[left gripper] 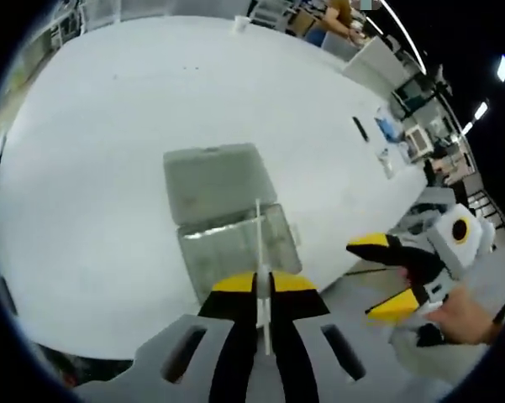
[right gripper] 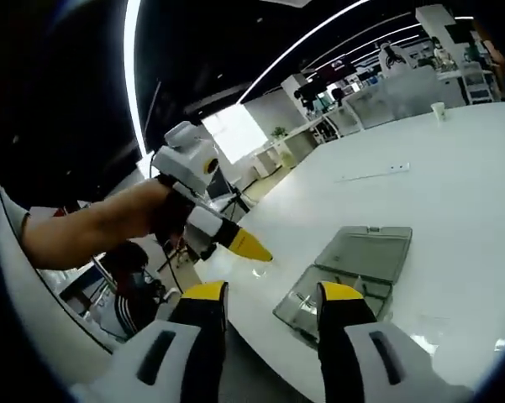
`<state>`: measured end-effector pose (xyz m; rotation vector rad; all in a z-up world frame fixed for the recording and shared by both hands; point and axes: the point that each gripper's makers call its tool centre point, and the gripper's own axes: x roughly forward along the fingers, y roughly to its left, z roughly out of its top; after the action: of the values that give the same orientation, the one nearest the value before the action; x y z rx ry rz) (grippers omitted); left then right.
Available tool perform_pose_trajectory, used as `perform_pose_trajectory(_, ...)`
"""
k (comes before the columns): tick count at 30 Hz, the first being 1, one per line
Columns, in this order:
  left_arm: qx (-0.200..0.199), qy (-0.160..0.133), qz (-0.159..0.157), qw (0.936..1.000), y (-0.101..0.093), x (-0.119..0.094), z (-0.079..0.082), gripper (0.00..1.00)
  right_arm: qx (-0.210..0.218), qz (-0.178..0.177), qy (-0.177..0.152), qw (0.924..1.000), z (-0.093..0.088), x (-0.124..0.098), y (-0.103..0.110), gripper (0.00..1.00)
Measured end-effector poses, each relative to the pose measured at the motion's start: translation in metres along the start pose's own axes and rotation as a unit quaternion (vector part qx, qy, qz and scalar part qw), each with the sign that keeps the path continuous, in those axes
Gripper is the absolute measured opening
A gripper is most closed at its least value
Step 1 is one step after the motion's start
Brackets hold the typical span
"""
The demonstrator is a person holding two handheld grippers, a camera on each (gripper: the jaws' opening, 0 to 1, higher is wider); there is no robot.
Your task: Insert the divider into the dual guide fixture by aligning both edges with the guide slots and pushing it downward to the bottom, including one-sided entry, uneven engagement, binding, and posture correction.
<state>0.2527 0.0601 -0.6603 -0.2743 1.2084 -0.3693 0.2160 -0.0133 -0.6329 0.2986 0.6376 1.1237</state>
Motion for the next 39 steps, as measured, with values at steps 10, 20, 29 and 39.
perform_pose_trajectory(10, -0.009, 0.019, 0.012, 0.9997, 0.001, 0.001, 0.0, 0.01, -0.044, 0.007, 0.002, 0.999, -0.003, -0.001, 0.002, 0.43)
perform_pose_trajectory(20, -0.022, 0.038, 0.021, 0.9988, 0.006, 0.005, -0.003, 0.01, -0.112, 0.006, 0.015, 0.9935, -0.009, 0.001, 0.003, 0.49)
perform_pose_trajectory(29, -0.031, 0.051, 0.031, 0.9977, 0.011, 0.01, -0.007, 0.01, -0.167, 0.0, 0.033, 0.9854, -0.016, 0.0, 0.001, 0.55)
perform_pose_trajectory(39, -0.041, 0.062, 0.038, 0.9965, 0.015, 0.014, -0.011, 0.01, -0.217, -0.002, 0.049, 0.975, -0.023, -0.001, 0.001, 0.6)
